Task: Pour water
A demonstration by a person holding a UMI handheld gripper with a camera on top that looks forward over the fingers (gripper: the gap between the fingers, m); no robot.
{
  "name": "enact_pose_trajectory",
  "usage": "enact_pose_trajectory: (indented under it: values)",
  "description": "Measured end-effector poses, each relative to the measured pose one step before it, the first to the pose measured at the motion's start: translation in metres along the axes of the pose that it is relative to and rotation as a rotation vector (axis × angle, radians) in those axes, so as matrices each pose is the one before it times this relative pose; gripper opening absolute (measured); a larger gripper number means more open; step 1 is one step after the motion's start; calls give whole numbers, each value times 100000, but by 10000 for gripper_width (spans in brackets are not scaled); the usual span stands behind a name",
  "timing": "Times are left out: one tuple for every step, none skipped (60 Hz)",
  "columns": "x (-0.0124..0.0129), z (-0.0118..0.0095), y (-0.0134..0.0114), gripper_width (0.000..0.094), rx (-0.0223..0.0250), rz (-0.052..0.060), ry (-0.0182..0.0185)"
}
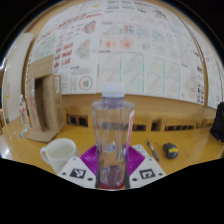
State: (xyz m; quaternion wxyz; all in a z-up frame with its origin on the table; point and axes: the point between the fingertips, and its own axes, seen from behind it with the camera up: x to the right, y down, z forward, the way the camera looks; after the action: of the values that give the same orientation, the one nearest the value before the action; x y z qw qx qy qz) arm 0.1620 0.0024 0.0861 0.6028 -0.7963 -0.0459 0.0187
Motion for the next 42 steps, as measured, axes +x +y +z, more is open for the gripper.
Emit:
enact_pose_trajectory:
  values:
    - [152, -73, -317, 328, 1744, 309, 472]
    - [19, -1, -166, 338, 1184, 999, 220]
    - [106, -96, 389, 349, -1265, 772, 424]
    - [173, 103, -121, 371, 524, 560, 580]
    - [35, -72, -76, 393, 410, 601, 135]
    - [-42, -76, 119, 400, -365, 398, -255]
    - [58, -108, -23, 425, -157, 150, 102]
    - [61, -25, -17, 443, -41, -40, 162]
    - [19, -17, 37, 455, -398, -104, -13]
    - [-28, -2, 46, 470, -510, -149, -156]
    - [-18, 3, 22, 490, -579, -185, -78]
    - [14, -26, 42, 500, -675, -299, 53]
    - [17, -17, 69, 508, -849, -331, 210]
    - [38, 74, 87, 530, -653, -321, 493]
    - [92, -104, 81, 572, -1084, -318, 468]
    - [118, -53, 112, 618, -888, -289, 715]
    - [161, -123, 67, 669, -885, -228, 896]
    - [155, -153, 45, 720, -758, -284, 864]
    - [175, -190, 23, 770, -720, -212, 996]
    - [141, -221, -4, 821, -670, -112, 908]
    - [118, -279, 2, 872, -785, 15, 857]
    - [93, -324, 23, 847, -902, 170, 620]
    - [164, -388, 59, 830, -994, 120, 353]
    - [64, -455, 2, 829, -844, 403, 397]
    - [-5, -389, -41, 837, -602, 368, 298]
    - [20, -461, 17, 852, -376, 482, 361]
    - [10, -522, -24, 863, -531, 397, 330]
    - [-4, -563, 29, 862, -698, 275, 305]
    - [25, -614, 31, 859, -713, 177, 483]
    - [17, -669, 26, 852, -619, 2, 451]
    - [1, -696, 7, 848, -527, -38, 452]
    - [51, -768, -56, 852, -728, -78, 330]
    - [-32, -834, 89, 850, -693, 32, 568]
    - [-36, -818, 109, 846, -735, 3, 498]
    - [-75, -853, 107, 847, -661, -24, 399]
    - [-63, -894, 102, 849, -616, -6, 324]
    - [-78, -902, 84, 849, -447, 78, 410]
    - [-106, -941, 115, 851, -523, 159, 358]
    - [-90, -950, 109, 849, -461, 102, 348]
    - [-136, -1008, 125, 851, -412, 31, 276]
    - [-134, -1000, 112, 852, -269, 22, 208]
    - [-151, -1038, 100, 853, -155, -2, 214]
